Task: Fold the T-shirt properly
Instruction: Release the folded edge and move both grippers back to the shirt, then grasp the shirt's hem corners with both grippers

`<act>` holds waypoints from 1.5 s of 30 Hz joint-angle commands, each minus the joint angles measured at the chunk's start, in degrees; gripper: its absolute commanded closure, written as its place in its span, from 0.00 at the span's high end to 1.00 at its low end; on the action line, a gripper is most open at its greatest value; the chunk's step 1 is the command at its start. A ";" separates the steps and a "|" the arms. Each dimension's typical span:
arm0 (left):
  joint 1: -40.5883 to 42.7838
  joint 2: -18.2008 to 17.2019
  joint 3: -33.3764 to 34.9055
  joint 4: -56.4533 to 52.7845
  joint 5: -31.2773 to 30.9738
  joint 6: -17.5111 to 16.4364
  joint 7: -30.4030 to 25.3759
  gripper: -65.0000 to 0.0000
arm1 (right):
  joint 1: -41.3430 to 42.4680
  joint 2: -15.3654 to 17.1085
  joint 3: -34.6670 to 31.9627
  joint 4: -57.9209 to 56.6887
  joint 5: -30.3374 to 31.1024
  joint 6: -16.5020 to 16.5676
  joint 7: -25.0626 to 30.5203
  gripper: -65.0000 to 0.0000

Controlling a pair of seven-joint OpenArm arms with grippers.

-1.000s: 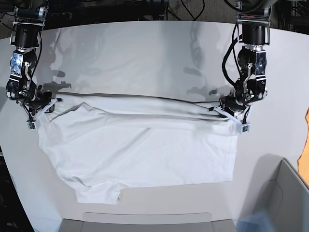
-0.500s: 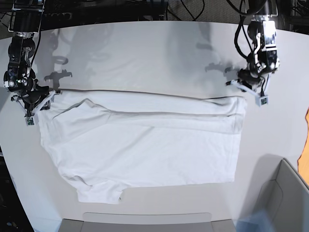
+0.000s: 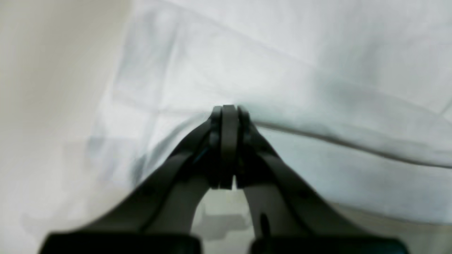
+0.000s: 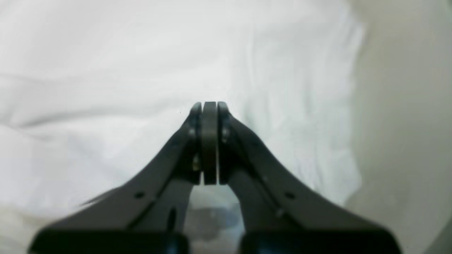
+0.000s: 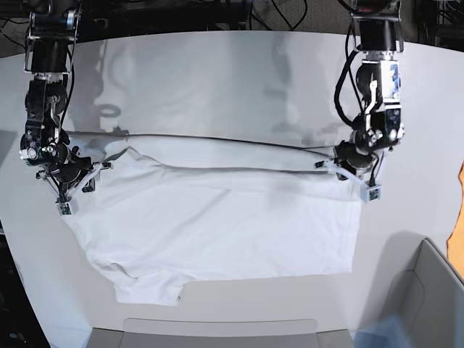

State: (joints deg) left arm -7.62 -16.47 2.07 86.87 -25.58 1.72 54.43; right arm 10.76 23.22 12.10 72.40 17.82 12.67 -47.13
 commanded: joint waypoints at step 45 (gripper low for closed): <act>38.52 -12.15 -3.16 25.09 -0.75 0.00 5.13 0.00 | -37.89 2.32 13.97 42.90 1.21 -0.05 -3.72 0.00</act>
State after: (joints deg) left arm 31.48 -27.73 -0.40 110.69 -26.63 1.52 60.49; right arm -26.96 24.80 25.63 114.69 18.94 12.47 -51.35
